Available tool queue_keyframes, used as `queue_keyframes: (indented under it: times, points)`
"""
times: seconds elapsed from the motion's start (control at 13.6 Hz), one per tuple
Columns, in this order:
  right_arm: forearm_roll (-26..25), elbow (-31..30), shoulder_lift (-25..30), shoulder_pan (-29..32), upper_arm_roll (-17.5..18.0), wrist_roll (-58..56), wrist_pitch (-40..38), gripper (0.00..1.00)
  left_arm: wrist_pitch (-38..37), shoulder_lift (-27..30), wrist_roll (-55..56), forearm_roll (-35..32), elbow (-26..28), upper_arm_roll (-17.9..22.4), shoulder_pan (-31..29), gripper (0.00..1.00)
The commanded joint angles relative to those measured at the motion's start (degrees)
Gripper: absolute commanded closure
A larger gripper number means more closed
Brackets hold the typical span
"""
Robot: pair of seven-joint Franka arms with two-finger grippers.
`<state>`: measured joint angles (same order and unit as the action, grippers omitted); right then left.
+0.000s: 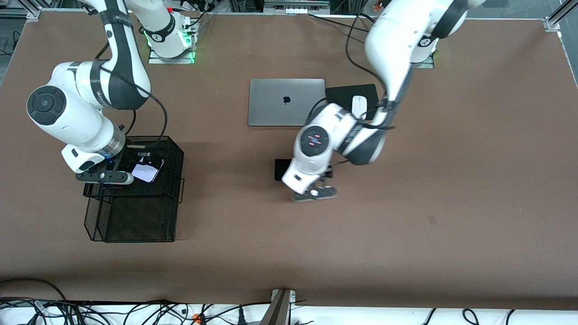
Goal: Place phones with both arms
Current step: 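Release the flip phone mid-table with the left gripper while the right gripper approaches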
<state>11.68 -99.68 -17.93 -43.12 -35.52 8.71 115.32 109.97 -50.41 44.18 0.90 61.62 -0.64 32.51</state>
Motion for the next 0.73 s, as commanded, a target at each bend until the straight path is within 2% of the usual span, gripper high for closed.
queue_keyframes:
  times: [0.0,0.15,0.22,0.29,0.44,0.51,0.66]
  points:
    - [1.16,11.05,-4.81,-2.05,3.41,11.45,-6.06,0.01,-4.74,7.85,-5.82,1.3,9.45,0.11,-6.11,0.0]
    - [0.81,16.33,-10.17,-2.41,9.81,22.96,-4.68,0.01,-9.4,11.81,-13.12,-1.5,12.55,0.38,-13.31,0.0]
    - [0.72,21.14,-14.55,-2.32,13.59,27.89,-2.75,0.01,-11.33,12.96,-16.29,-3.26,12.91,0.37,-16.3,0.0]
    - [0.63,27.19,-19.72,-2.41,15.81,32.81,-2.03,0.01,-13.01,14.36,-19.45,-4.58,12.91,0.37,-19.29,0.0]
    - [0.45,37.75,-29.39,-3.72,17.06,37.94,-1.59,0.01,-16.78,18.74,-27.0,-5.91,12.91,0.37,-24.57,0.0]
    - [0.37,40.5,-33.19,-5.12,16.97,38.65,-0.8,0.01,-19.06,21.47,-30.09,-6.17,12.91,0.37,-26.86,0.0]
    - [-0.77,39.92,-36.9,-7.67,17.06,38.49,3.41,0.01,-23.81,26.57,-33.36,-6.18,12.91,0.37,-29.16,0.0]
